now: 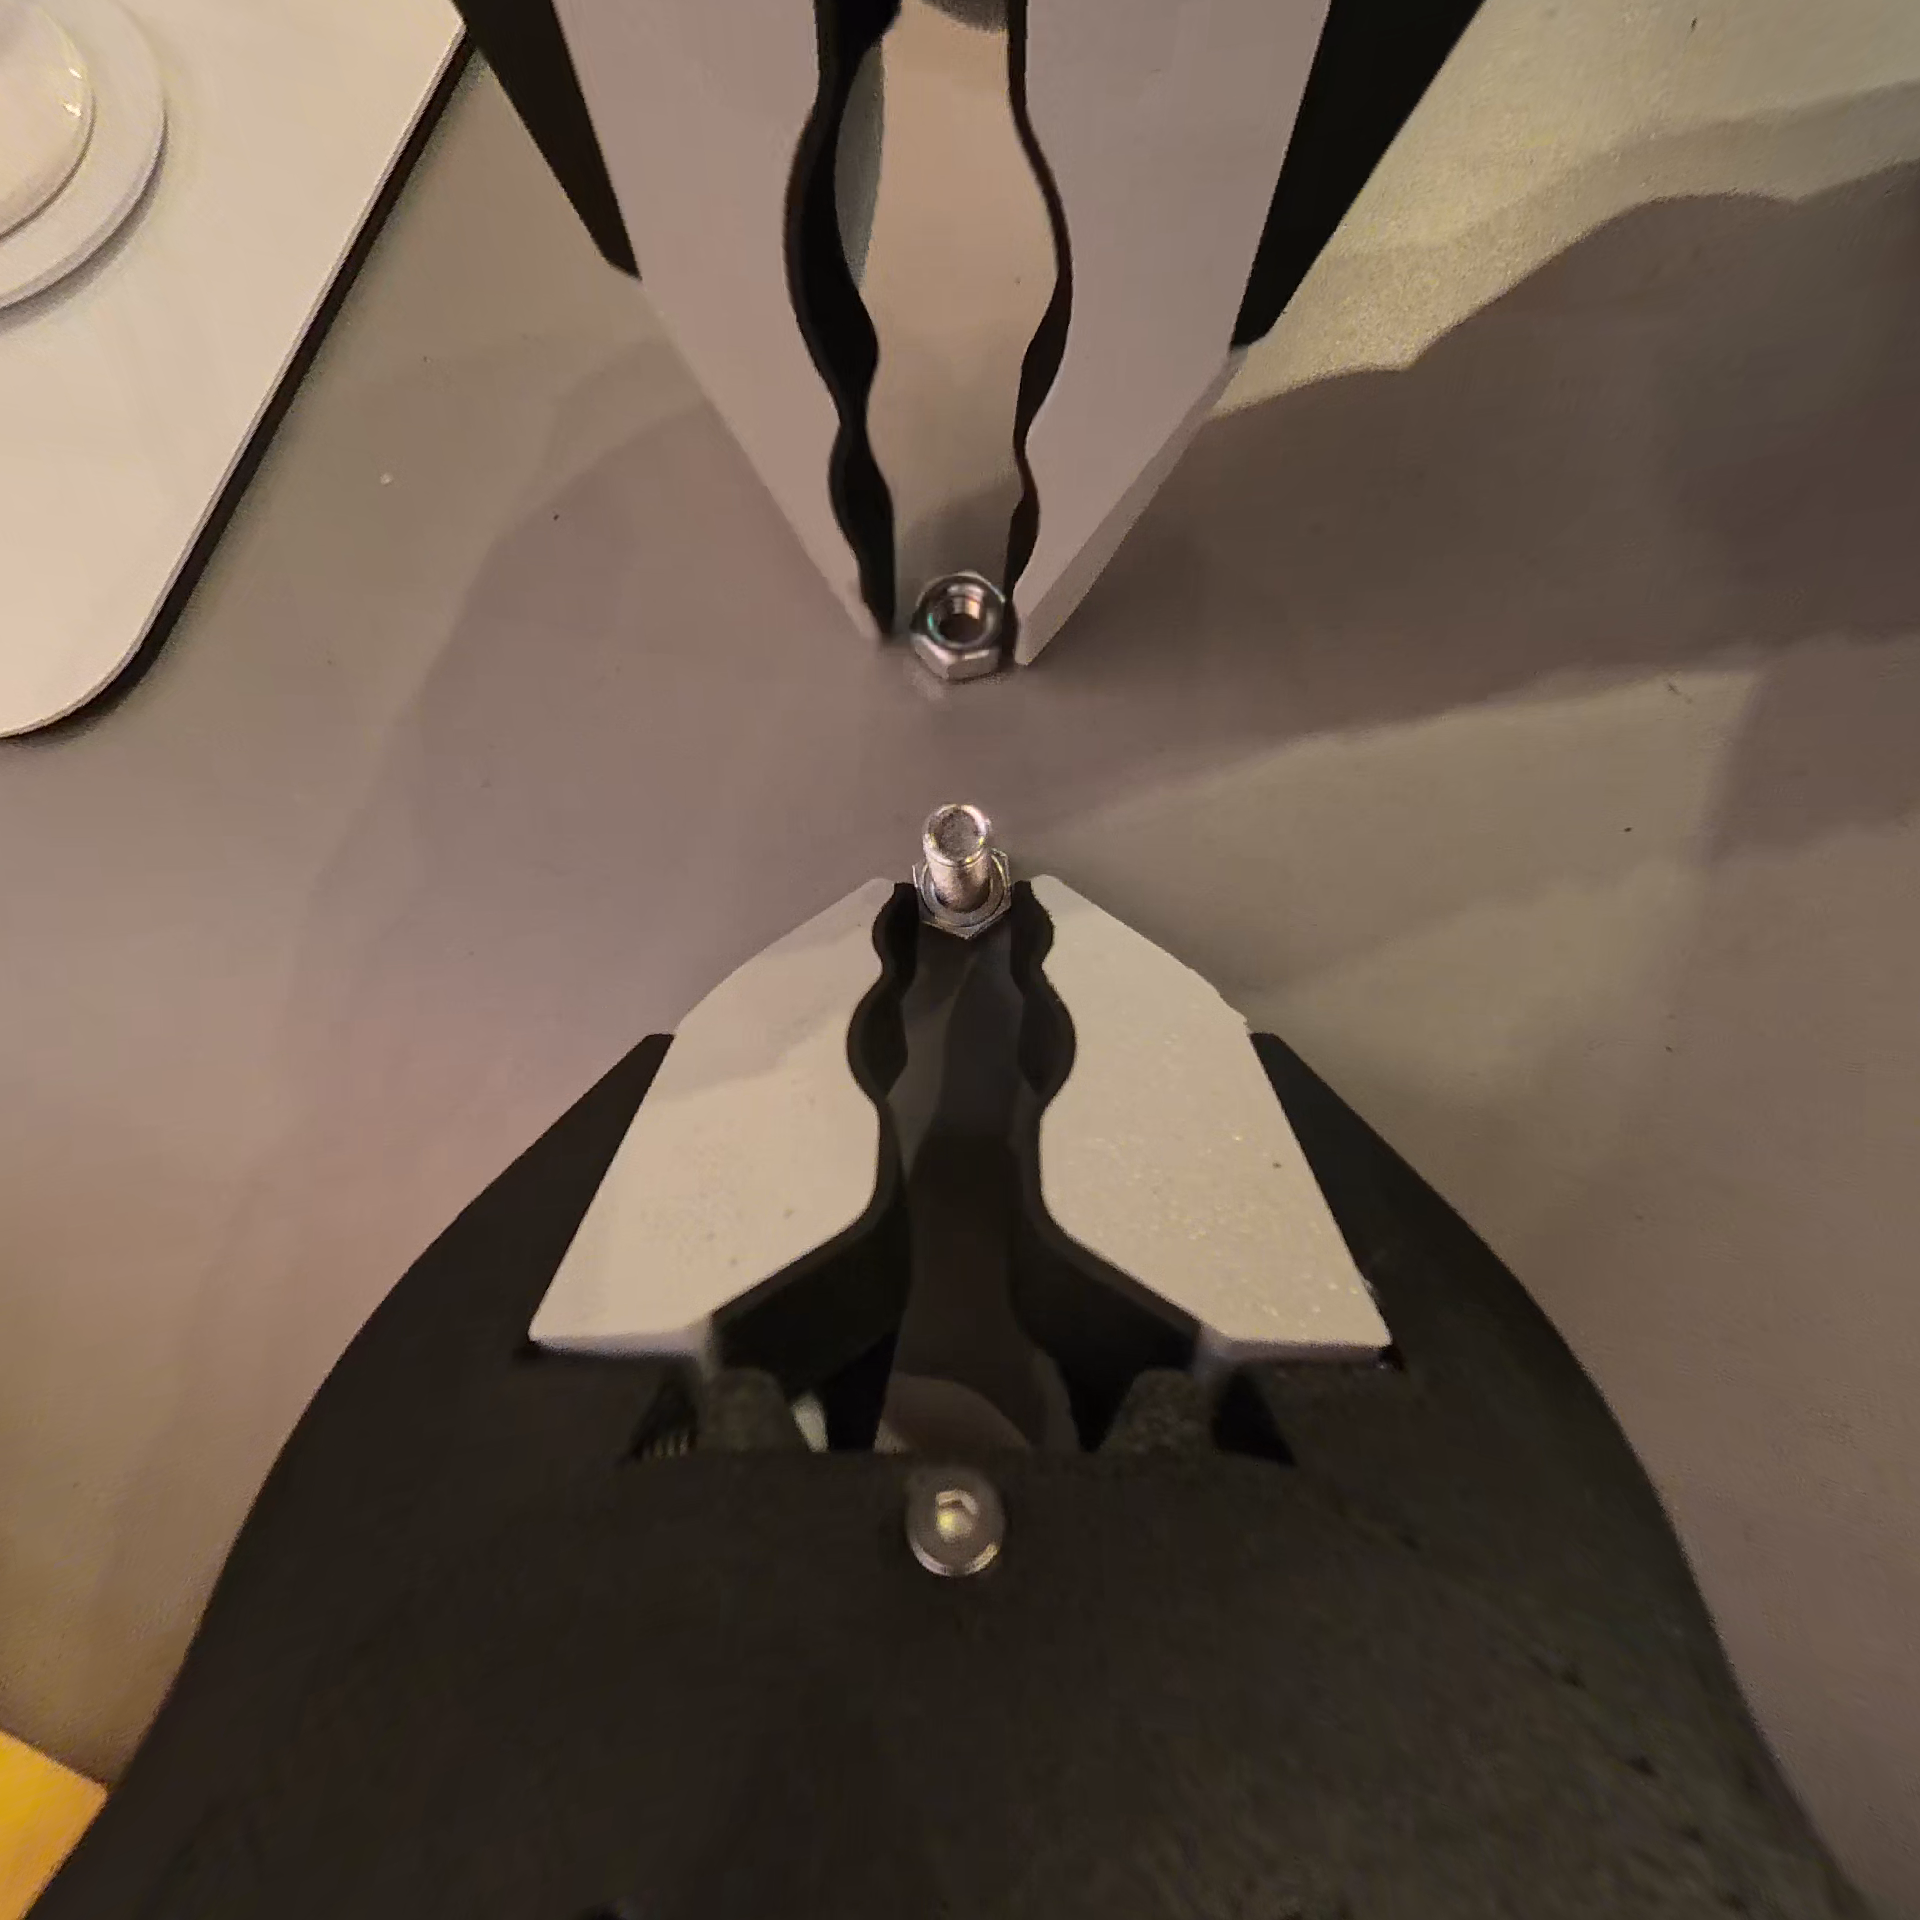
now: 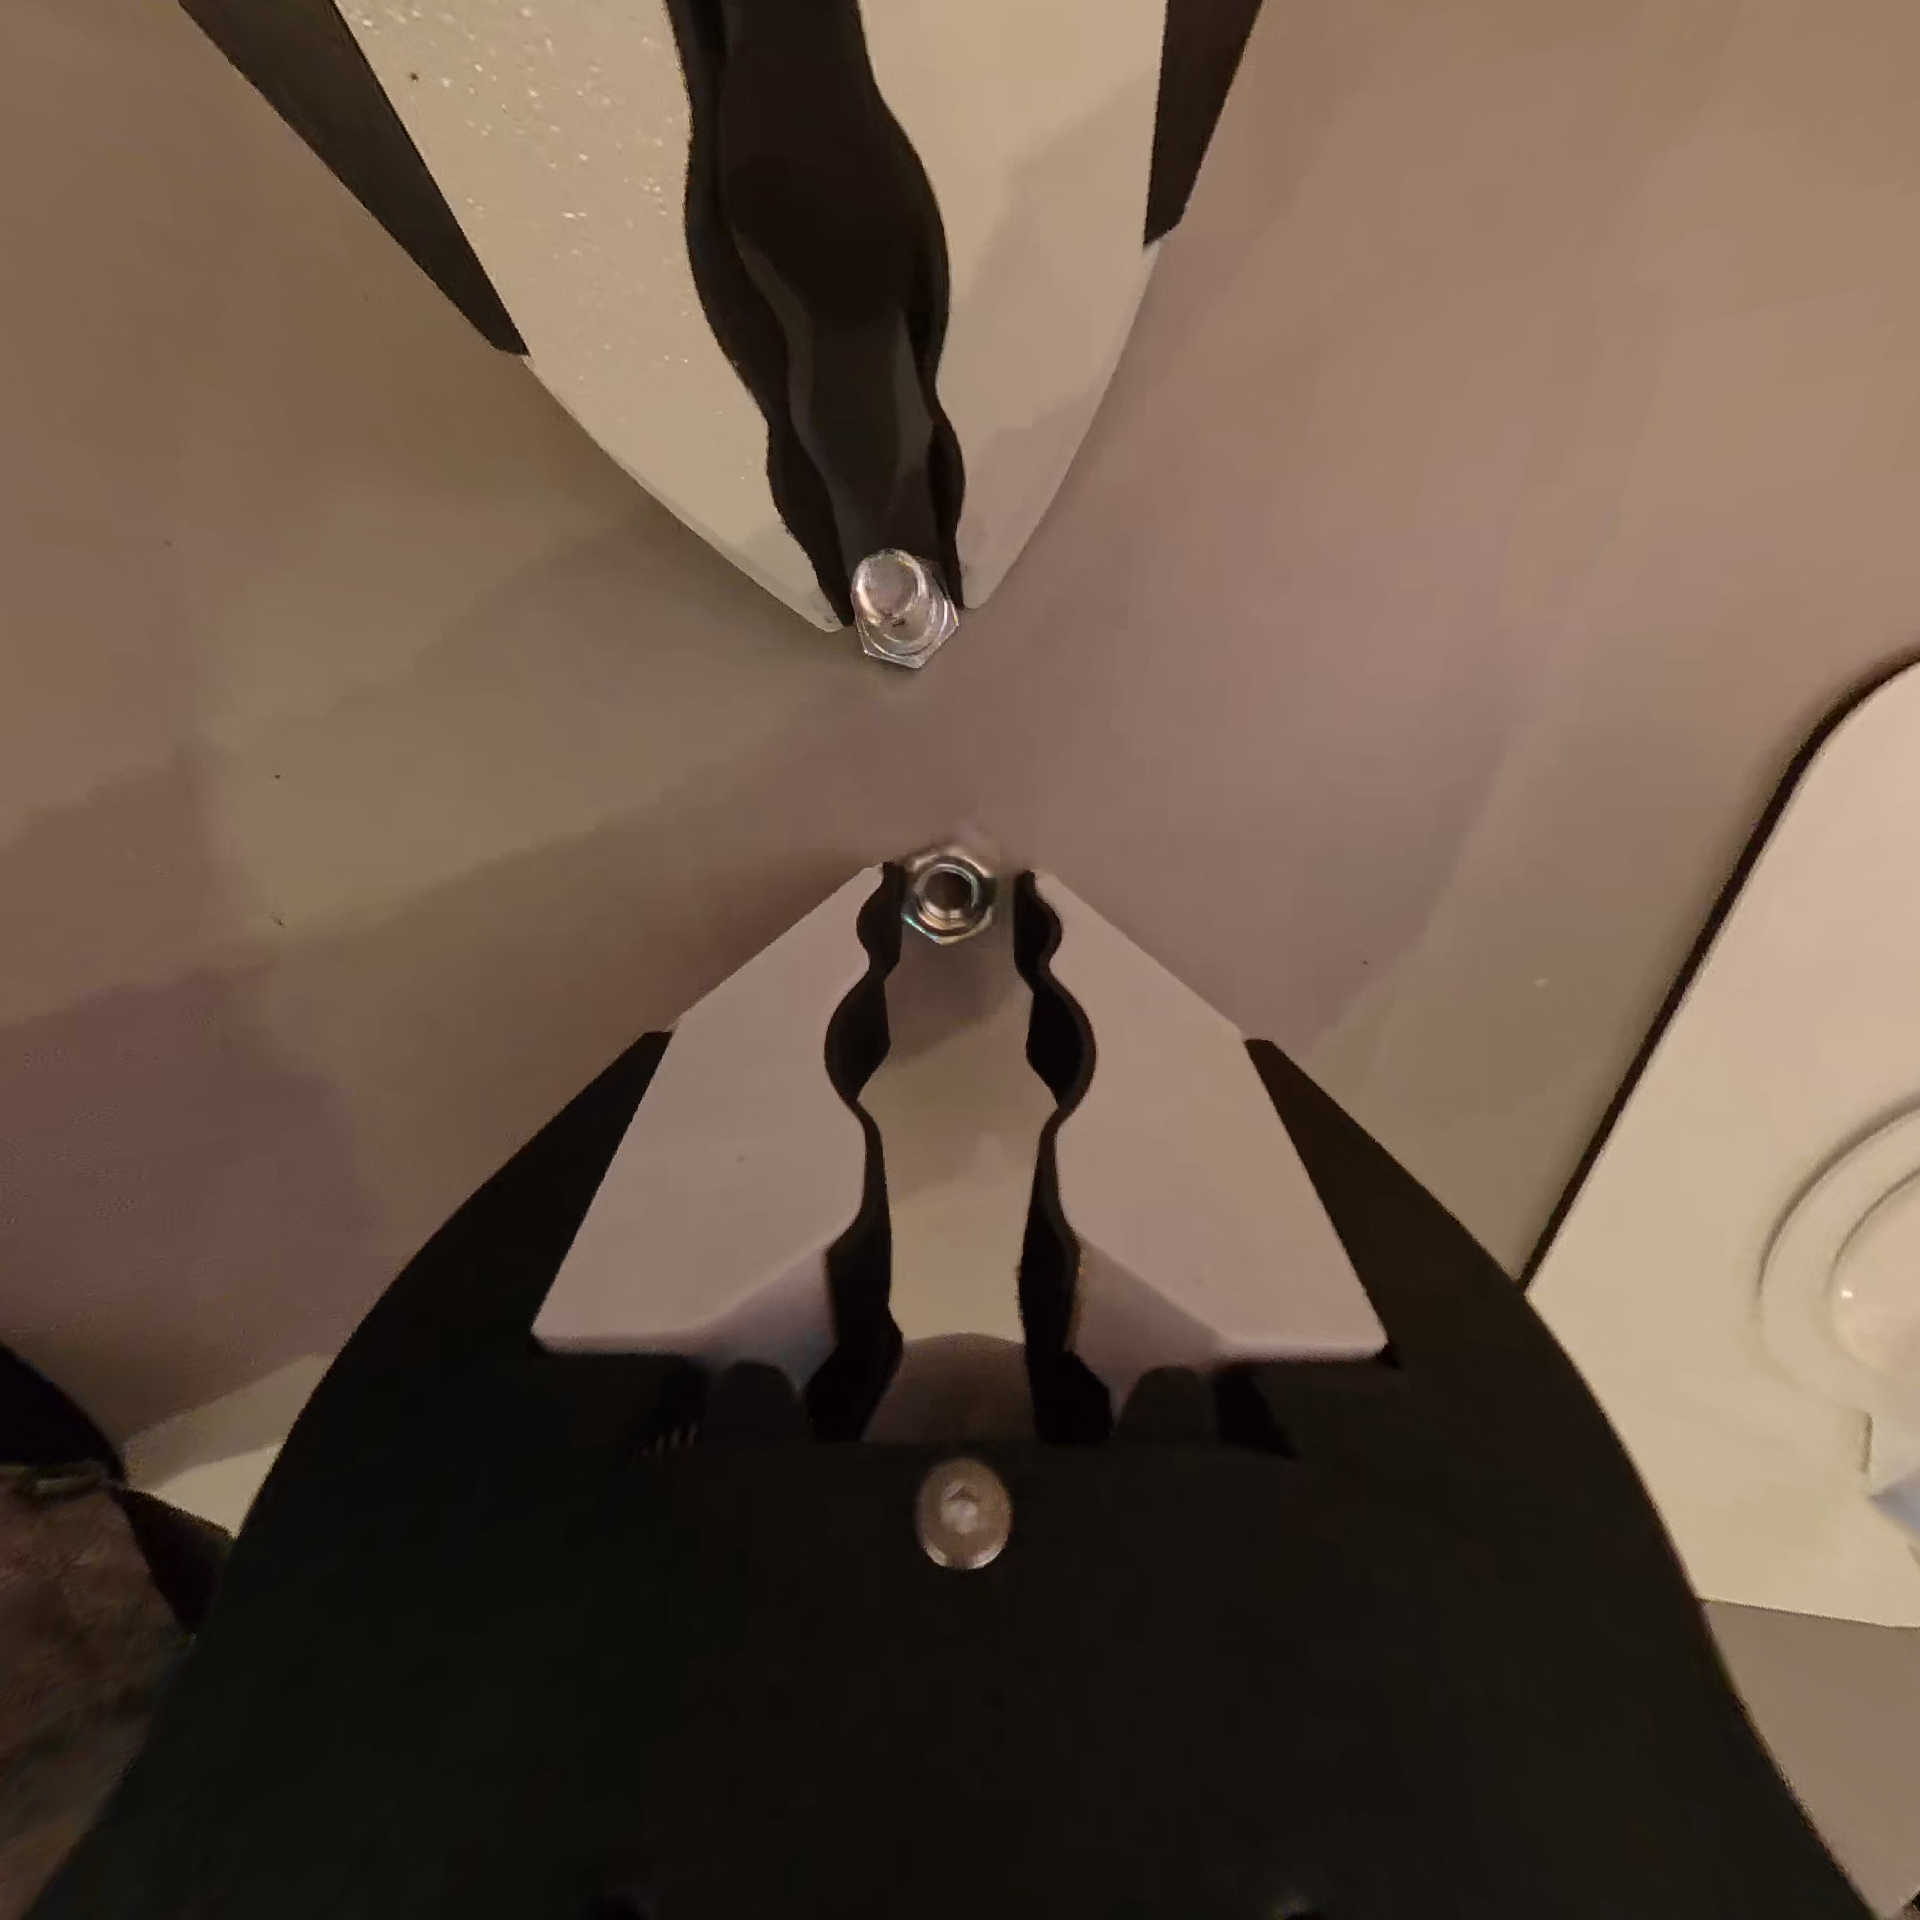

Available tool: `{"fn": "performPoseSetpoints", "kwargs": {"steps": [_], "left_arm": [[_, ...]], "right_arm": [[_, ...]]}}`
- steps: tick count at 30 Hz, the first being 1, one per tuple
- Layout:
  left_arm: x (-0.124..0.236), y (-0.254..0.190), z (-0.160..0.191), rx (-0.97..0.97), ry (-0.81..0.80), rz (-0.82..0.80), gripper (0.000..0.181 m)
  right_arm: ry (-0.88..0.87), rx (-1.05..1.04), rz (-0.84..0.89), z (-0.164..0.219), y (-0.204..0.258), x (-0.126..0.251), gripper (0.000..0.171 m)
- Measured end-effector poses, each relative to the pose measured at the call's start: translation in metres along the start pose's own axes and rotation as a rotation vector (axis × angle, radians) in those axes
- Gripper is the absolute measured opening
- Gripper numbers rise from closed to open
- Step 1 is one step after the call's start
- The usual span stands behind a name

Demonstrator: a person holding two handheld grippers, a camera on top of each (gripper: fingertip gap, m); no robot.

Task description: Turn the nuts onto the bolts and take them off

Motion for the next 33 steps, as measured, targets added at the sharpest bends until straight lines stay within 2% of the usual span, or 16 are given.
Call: {"fn": "performPoseSetpoints", "kwargs": {"steps": [1,5,12,14,15,17,21,23,27,33], "left_arm": [[0.0,0.0,0.0,0.002,0.002,-0.003,0.018],[0.0,0.001,0.0,-0.001,0.005,-0.015,0.018],[0.012,0.0,-0.013,0.022,-0.106,0.004,0.018],[0.016,0.0,-0.015,0.03,-0.135,0.011,0.018],[0.018,0.0,-0.015,0.031,-0.147,0.013,0.017],[0.022,-0.001,-0.019,0.039,-0.193,0.032,0.017],[0.027,-0.002,-0.023,0.042,-0.239,0.04,0.017],[0.031,-0.001,-0.026,0.047,-0.266,0.034,0.017],[0.036,-0.001,-0.028,0.045,-0.289,0.032,0.017],[0.039,-0.002,-0.031,0.045,-0.311,0.033,0.017]], "right_arm": [[-0.007,-0.001,0.005,0.001,0.0,0.003,0.024],[-0.099,0.009,0.0,-0.002,0.002,0.017,0.026],[-0.445,0.111,-0.119,-0.032,0.014,0.032,0.02],[-0.489,0.111,-0.138,-0.034,0.012,0.032,0.015],[-0.516,0.102,-0.128,-0.034,0.01,0.033,0.008],[-0.566,0.103,-0.157,-0.035,0.011,0.038,0.008],[-0.63,0.108,-0.178,-0.033,0.011,0.046,0.007],[-0.678,0.091,-0.193,-0.033,0.01,0.052,0.025],[-0.687,0.102,-0.191,-0.031,0.011,0.055,0.009],[-0.735,0.098,-0.241,-0.031,0.009,0.054,0.007]]}}
Point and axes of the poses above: each gripper's, where its closed fingertips meet, x back along the fingers, z out of its underside, y = z × x across the jaws, the point moved 7 cm from there along x, back along the fingers, and after that the axes turned 6 degrees about -x, right-handed, at the moved point
